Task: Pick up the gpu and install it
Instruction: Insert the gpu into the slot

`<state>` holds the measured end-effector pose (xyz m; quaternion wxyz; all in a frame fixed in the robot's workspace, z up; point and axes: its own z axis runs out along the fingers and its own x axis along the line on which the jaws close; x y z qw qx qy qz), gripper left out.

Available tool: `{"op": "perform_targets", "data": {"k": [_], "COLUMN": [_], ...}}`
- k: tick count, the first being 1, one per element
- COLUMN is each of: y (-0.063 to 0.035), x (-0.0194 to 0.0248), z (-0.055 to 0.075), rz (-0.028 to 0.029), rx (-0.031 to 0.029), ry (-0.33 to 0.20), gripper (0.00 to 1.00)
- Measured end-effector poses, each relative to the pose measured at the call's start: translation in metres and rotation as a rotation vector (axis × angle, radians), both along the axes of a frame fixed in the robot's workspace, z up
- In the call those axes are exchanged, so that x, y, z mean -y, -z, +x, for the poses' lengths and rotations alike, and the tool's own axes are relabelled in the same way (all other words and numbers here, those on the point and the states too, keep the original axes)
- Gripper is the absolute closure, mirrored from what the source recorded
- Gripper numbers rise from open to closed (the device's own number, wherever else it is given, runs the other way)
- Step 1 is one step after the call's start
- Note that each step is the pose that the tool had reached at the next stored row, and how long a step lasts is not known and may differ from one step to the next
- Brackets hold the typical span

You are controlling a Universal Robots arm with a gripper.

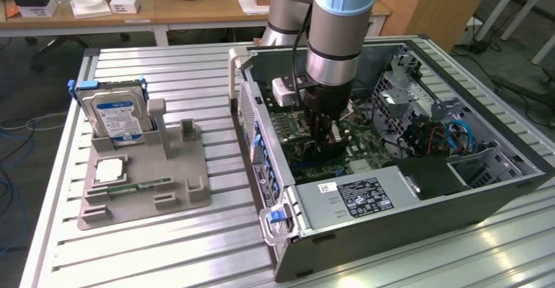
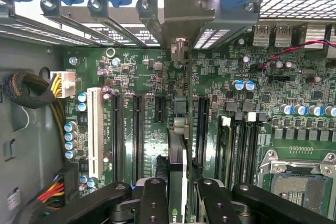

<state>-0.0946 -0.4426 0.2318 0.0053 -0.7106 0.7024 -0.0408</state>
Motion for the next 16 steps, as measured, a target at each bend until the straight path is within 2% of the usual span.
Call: {"op": "perform_targets", "data": {"k": [3, 5, 6, 7, 16], "y": [-0.0003, -0.0026, -0.0039, -0.006, -0.0113], "x": [0.0001, -0.0001, -0.0003, -0.0002, -0.0001], "z": [0.0, 0.0, 0.0, 0.0, 0.0], "rz": [-0.0012, 0.0009, 0.0027, 0.0014, 0.0005], "rx": [0.0021, 0.0031, 0.0021, 0.0006, 0.0011], "ry": [0.0, 0.0, 0.0, 0.0, 0.0], "gripper": [0.74, 0.74, 0.74, 0.74, 0.74]}}
